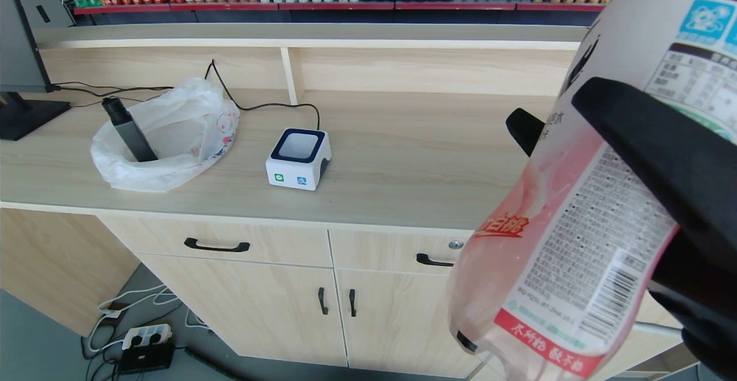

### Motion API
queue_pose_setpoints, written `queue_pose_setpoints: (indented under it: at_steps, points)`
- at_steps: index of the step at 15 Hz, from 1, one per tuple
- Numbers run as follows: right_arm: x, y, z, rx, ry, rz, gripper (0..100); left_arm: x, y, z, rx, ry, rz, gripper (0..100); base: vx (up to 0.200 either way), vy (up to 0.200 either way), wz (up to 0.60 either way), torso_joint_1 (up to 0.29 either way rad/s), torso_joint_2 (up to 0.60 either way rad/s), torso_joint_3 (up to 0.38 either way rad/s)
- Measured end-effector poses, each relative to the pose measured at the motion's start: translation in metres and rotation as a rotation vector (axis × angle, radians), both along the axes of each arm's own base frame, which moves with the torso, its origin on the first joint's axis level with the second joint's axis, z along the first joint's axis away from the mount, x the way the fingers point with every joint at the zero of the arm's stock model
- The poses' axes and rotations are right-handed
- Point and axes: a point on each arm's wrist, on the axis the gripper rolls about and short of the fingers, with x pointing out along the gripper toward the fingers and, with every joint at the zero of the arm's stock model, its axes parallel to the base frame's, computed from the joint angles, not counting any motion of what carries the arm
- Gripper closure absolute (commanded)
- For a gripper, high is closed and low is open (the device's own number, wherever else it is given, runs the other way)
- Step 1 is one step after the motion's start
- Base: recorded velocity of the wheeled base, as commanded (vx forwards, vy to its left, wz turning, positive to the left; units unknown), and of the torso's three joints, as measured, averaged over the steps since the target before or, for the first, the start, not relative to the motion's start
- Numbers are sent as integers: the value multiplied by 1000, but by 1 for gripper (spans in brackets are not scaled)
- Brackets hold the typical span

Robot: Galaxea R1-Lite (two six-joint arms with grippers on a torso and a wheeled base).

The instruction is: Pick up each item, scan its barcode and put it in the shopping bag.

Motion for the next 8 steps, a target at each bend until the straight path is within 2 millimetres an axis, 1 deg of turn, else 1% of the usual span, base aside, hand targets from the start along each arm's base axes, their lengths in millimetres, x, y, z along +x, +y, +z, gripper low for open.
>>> queue_pose_setpoints:
  at_steps: [8]
  points:
    - [1, 2, -1, -4, 2, 2, 100, 0, 0, 0, 0, 0, 0, 0, 0, 0, 0, 0, 0, 0]
